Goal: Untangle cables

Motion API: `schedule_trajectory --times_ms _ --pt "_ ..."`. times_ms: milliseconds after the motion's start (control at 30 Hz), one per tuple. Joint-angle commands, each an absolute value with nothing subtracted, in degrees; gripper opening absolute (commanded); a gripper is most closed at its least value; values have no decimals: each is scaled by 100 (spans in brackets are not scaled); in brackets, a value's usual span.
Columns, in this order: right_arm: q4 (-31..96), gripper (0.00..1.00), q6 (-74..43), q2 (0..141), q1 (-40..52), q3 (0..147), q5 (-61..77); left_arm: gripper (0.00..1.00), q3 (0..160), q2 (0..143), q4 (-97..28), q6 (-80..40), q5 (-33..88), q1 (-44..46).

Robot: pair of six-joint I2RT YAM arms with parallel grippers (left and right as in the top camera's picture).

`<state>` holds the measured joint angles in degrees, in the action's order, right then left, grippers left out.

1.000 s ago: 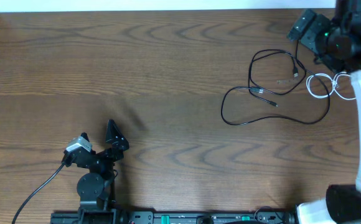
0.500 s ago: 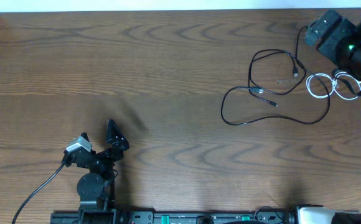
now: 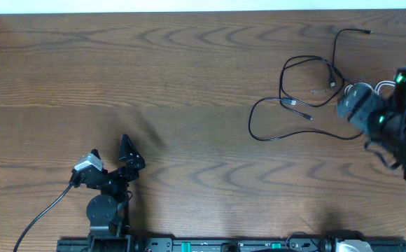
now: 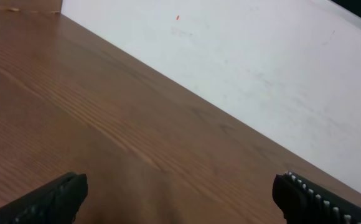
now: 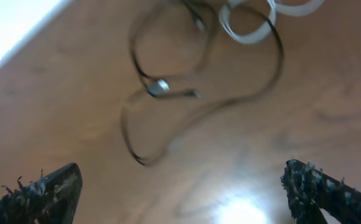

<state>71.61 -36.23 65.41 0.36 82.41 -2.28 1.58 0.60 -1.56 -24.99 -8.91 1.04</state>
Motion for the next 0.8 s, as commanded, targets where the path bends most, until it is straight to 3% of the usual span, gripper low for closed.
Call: schedule_trajectory --times_ms 0,567,767 --pt "7181 99 -3638 6042 -123 7371 -283 99 27 30 -357 -2379 -858 99" --pt "7177 99 -3638 3972 -432 3819 -283 99 27 30 -357 -2379 -858 99" --pt "6576 99 -3898 3876 -432 2904 -73 99 27 30 -357 -2379 -858 99"
